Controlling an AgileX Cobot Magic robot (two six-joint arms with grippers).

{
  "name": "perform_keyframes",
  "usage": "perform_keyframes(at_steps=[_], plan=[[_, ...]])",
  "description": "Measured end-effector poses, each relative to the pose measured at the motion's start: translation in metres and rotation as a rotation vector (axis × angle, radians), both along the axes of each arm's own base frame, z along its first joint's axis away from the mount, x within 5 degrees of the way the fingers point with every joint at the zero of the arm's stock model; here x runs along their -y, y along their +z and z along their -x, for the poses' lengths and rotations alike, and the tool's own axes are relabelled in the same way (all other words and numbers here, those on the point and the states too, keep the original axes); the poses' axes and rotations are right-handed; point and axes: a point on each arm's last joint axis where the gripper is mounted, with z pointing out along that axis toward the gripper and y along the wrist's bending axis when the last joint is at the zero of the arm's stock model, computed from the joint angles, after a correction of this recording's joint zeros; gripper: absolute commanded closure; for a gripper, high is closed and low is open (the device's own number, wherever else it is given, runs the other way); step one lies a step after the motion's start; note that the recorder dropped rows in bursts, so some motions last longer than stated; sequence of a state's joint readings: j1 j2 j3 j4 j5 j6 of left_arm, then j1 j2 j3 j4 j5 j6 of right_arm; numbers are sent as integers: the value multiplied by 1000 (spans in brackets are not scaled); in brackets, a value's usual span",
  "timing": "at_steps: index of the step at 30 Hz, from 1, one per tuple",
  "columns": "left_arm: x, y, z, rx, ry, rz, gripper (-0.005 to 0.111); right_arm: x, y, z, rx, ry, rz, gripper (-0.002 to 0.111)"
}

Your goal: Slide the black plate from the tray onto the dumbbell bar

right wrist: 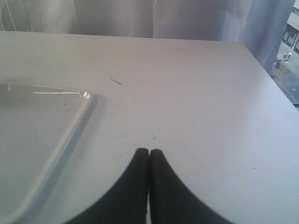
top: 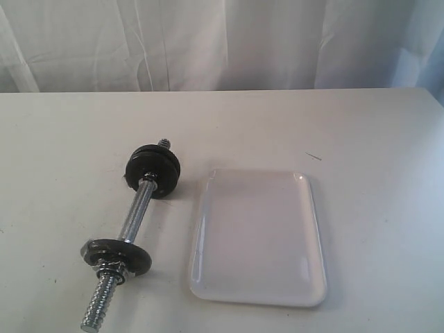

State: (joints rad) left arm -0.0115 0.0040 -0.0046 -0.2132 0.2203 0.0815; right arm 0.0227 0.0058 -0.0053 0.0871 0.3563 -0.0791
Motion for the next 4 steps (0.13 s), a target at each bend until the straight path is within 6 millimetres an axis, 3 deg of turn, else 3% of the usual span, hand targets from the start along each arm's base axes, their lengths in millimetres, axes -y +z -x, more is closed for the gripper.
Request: perform_keyframes(at_steps=[4], plan=[[0, 0, 0, 0, 0, 0, 107, 0, 0, 0, 0, 0, 0, 108]])
